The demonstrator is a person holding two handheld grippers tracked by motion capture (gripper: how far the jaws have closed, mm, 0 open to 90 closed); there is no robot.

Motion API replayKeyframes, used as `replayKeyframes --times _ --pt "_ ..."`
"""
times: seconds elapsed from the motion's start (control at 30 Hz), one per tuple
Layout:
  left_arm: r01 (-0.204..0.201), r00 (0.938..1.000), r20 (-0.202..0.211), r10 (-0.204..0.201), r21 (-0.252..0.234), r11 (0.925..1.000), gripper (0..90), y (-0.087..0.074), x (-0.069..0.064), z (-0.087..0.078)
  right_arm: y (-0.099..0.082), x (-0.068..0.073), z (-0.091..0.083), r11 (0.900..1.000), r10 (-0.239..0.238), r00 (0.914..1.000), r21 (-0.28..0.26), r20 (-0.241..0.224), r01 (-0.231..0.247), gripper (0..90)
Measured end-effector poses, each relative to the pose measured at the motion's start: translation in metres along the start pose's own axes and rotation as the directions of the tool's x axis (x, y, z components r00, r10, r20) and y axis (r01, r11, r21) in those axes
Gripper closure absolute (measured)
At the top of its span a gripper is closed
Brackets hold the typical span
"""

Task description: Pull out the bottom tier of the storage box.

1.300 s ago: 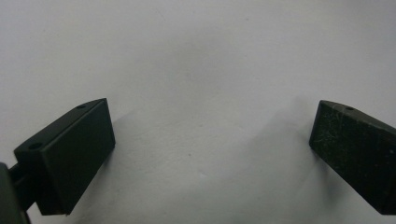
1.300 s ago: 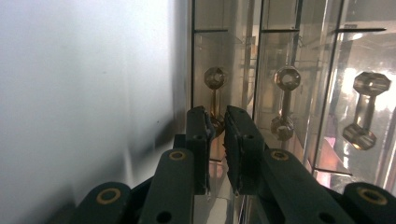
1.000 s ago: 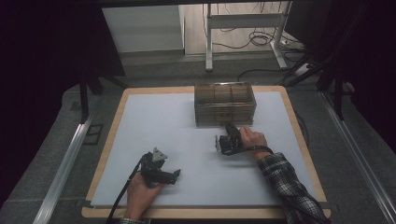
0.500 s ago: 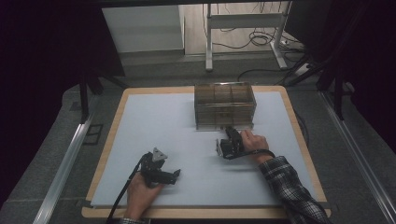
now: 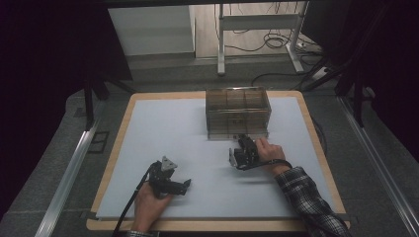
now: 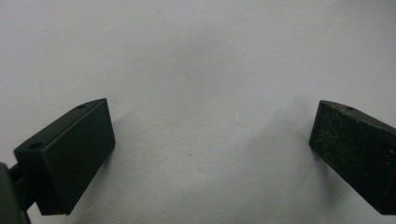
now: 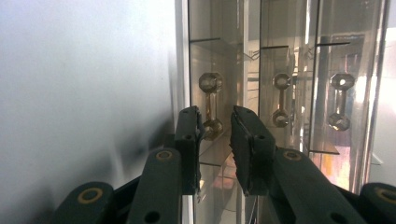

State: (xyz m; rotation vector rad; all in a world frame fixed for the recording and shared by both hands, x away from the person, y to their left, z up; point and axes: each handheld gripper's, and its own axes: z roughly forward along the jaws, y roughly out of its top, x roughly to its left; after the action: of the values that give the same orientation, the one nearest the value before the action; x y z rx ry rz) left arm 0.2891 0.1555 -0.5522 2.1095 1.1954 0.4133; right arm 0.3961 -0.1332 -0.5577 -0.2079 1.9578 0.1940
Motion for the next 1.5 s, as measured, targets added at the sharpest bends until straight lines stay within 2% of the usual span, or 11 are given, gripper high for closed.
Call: replayKeyframes --times 0.2,0.43,0.5,0.67,0.73,0.87,1.0,1.03,1.1,1.2,1.5 --pt "0.0 1.0 0.0 0.0 0.0 1.0 0.0 0.0 0.0 0.0 0.001 -0.004 -0.003 0.9999 0.011 0.9999 -0.01 -0.008 -0.011 69.9" --pt "0.0 1.0 0.0 0.0 0.0 1.0 0.0 0.0 0.0 0.0 -0.003 -0.015 -0.005 0.993 0.109 0.9885 -0.033 -0.104 -0.113 64.8" --pt "-0.001 1.0 0.0 0.001 0.0 1.0 0.0 0.0 0.0 0.0 -0.004 -0.018 -0.006 0.9898 0.13 0.9835 -0.042 -0.126 -0.136 63.9" --pt "-0.001 1.0 0.0 0.001 0.0 1.0 0.0 0.0 0.0 0.0 -0.009 -0.029 -0.007 0.9724 0.205 0.9545 -0.065 -0.216 -0.224 61.4" --pt "-0.001 1.0 0.0 0.001 0.0 1.0 0.0 0.0 0.0 0.0 -0.01 -0.031 -0.007 0.9707 0.211 0.9511 -0.067 -0.226 -0.231 60.8" --pt "-0.001 1.0 0.0 0.001 0.0 1.0 0.0 0.0 0.0 0.0 -0.015 -0.041 -0.007 0.9482 0.273 0.9115 -0.074 -0.308 -0.309 60.2" --pt "-0.001 1.0 0.0 0.001 0.0 1.0 0.0 0.0 0.0 0.0 -0.019 -0.05 -0.007 0.9314 0.303 0.8801 -0.082 -0.365 -0.355 59.9" --pt "-0.001 1.0 0.0 0.001 0.0 1.0 0.0 0.0 0.0 0.0 -0.019 -0.05 -0.007 0.9314 0.303 0.8801 -0.082 -0.365 -0.355 59.9" --pt "-0.001 1.0 0.0 0.001 0.0 1.0 0.0 0.0 0.0 0.0 -0.021 -0.055 -0.006 0.917 0.327 0.8519 -0.08 -0.409 -0.391 59.8" --pt "-0.001 1.0 0.0 0.001 0.0 1.0 0.0 0.0 0.0 0.0 -0.024 -0.059 -0.004 0.9061 0.343 0.8254 -0.074 -0.449 -0.416 59.8" --pt "-0.001 1.0 0.0 0.001 0.001 1.0 0.0 0.0 0.0 0.0 -0.037 -0.071 0.003 0.8882 0.365 0.7713 -0.053 -0.521 -0.456 60.5"
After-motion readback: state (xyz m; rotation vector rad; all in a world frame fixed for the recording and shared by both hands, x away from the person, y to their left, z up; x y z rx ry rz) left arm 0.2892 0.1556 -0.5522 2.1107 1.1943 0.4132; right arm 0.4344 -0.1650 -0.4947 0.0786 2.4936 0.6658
